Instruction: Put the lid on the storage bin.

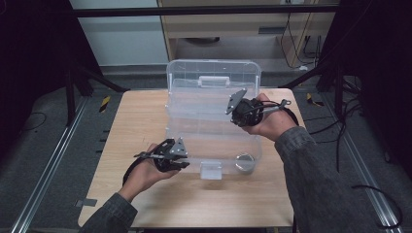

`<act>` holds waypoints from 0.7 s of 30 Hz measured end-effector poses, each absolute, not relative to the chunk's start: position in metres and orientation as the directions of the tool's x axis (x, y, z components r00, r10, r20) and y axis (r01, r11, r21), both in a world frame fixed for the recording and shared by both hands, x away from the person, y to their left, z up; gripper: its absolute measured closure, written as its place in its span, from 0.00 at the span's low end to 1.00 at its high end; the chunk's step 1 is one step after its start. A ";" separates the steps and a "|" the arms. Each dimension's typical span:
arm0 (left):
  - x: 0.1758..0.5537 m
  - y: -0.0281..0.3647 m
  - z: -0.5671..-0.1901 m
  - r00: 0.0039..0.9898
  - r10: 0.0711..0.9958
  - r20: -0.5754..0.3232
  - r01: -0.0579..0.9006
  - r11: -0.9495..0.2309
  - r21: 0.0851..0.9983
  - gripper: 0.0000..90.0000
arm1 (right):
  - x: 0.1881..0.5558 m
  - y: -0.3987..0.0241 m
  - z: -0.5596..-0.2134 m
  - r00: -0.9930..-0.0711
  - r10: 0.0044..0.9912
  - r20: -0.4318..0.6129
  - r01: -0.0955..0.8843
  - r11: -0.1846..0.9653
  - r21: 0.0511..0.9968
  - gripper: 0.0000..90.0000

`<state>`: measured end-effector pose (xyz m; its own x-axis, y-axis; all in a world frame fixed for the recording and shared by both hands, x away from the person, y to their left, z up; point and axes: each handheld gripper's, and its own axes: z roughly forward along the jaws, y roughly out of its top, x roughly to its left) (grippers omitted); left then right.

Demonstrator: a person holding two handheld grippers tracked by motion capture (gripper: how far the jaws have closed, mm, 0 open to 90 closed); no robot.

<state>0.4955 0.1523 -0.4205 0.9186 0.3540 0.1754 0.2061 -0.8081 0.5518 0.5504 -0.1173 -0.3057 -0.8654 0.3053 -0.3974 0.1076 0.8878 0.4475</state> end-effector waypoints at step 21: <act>0.490 0.150 -0.422 0.907 0.378 0.185 0.215 -0.794 0.568 0.78 | 0.549 -0.118 -0.307 -0.864 0.305 -0.401 0.104 0.886 0.452 0.91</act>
<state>0.4902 0.1502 -0.4216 0.9071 0.3780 0.1852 0.2150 -0.7943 0.5682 0.5488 -0.1183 -0.3065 -0.8638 0.3055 -0.4006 0.1038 0.8860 0.4518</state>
